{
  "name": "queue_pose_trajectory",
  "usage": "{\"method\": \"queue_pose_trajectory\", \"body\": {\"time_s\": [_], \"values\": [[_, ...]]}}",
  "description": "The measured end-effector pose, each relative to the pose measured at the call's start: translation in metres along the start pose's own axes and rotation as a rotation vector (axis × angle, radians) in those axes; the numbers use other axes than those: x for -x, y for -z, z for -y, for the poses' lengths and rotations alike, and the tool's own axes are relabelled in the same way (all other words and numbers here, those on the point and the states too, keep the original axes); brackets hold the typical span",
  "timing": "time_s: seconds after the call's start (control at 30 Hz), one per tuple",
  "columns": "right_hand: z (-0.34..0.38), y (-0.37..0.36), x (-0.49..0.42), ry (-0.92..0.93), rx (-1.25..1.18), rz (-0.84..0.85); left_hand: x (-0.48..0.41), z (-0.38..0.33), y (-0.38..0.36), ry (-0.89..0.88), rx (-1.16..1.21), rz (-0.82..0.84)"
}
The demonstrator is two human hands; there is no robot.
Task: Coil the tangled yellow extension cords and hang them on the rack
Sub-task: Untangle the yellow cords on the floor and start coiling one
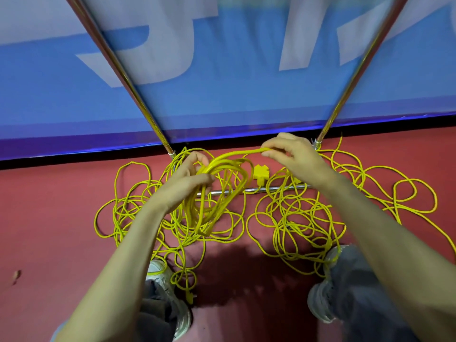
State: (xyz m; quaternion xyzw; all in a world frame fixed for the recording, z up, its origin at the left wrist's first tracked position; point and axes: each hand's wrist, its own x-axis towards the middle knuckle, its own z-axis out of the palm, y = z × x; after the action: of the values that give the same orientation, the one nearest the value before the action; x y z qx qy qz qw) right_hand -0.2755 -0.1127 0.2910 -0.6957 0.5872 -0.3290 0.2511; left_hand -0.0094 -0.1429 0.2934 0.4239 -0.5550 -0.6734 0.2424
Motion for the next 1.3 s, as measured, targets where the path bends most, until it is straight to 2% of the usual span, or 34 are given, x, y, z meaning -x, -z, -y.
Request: {"method": "queue_pose_trajectory", "body": {"time_s": [0.23, 0.43, 0.53, 0.67, 0.77, 0.9, 1.0, 1.17, 1.3], "values": [[0.011, -0.002, -0.003, 0.144, 0.269, 0.091, 0.002, 0.008, -0.001, 0.095, -0.138, 0.08], [0.008, 0.007, -0.007, 0.073, 0.419, 0.072, 0.001, 0.009, -0.002, 0.118, -0.06, 0.117], [0.002, 0.006, -0.004, 0.059, 0.41, 0.107, 0.0, 0.007, -0.005, 0.072, -0.066, 0.084], [0.017, 0.005, -0.005, 0.164, 0.297, 0.141, 0.0, 0.007, -0.011, 0.045, -0.136, 0.083], [0.022, -0.001, -0.007, 0.224, 0.378, 0.203, 0.001, 0.011, -0.013, 0.05, -0.222, 0.114], [0.011, 0.004, -0.005, 0.095, 0.475, 0.254, 0.001, 0.006, -0.011, 0.016, -0.163, 0.06], [0.012, 0.001, -0.002, 0.117, 0.504, 0.324, 0.0, 0.004, -0.009, -0.035, -0.152, 0.027], [0.02, 0.002, -0.004, 0.234, 0.506, 0.247, -0.001, 0.005, -0.007, -0.032, -0.239, 0.066], [0.022, 0.012, -0.008, 0.197, 0.601, 0.274, -0.003, 0.011, -0.008, 0.012, -0.343, 0.143]]}}
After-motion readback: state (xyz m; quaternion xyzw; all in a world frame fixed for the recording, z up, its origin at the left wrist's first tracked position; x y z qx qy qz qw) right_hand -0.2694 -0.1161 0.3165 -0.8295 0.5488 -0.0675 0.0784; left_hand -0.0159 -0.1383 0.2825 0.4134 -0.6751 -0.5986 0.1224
